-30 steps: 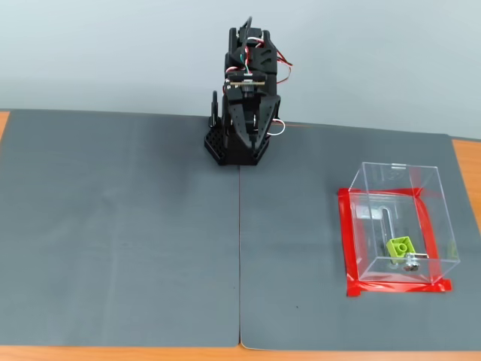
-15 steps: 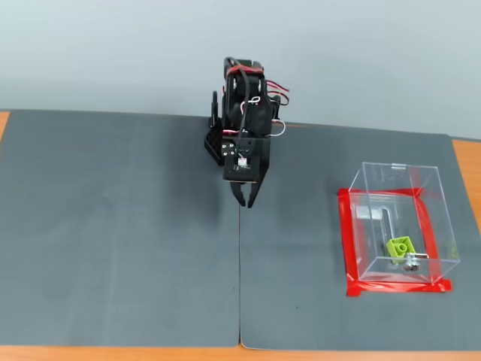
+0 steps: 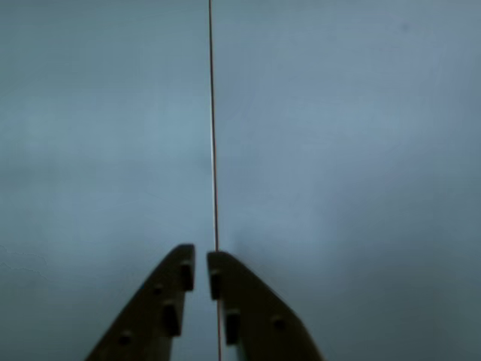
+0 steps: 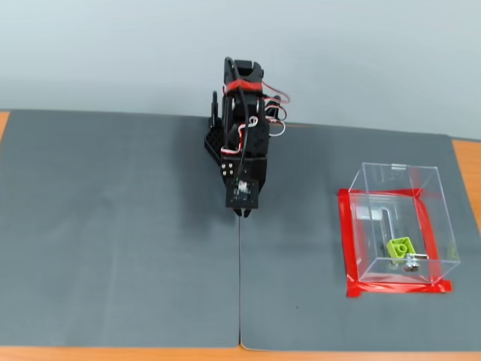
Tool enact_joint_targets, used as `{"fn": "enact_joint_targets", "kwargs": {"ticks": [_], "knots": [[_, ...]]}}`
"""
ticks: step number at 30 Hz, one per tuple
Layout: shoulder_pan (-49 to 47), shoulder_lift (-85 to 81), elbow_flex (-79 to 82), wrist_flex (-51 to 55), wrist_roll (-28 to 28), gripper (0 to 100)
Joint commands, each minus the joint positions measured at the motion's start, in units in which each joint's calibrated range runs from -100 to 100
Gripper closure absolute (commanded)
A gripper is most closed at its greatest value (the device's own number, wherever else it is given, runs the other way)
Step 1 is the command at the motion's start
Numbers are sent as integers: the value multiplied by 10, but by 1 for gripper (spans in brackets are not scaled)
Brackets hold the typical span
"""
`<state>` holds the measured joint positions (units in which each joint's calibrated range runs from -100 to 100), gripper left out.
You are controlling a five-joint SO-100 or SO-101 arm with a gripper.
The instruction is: Pick the green lego block and place it into the transparent box
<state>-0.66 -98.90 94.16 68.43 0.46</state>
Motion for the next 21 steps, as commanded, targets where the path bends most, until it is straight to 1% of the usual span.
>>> {"fn": "enact_joint_targets", "kwargs": {"ticks": [1, 5, 8, 12, 14, 21], "knots": [[-25, -4, -1, 1, 0, 98], [-62, -4, -2, 2, 0, 98], [-68, -4, -3, 10, 0, 98], [-68, -4, -7, 35, -1, 98], [-66, -4, -17, 67, -1, 98], [-37, -4, -18, 66, -1, 98]]}}
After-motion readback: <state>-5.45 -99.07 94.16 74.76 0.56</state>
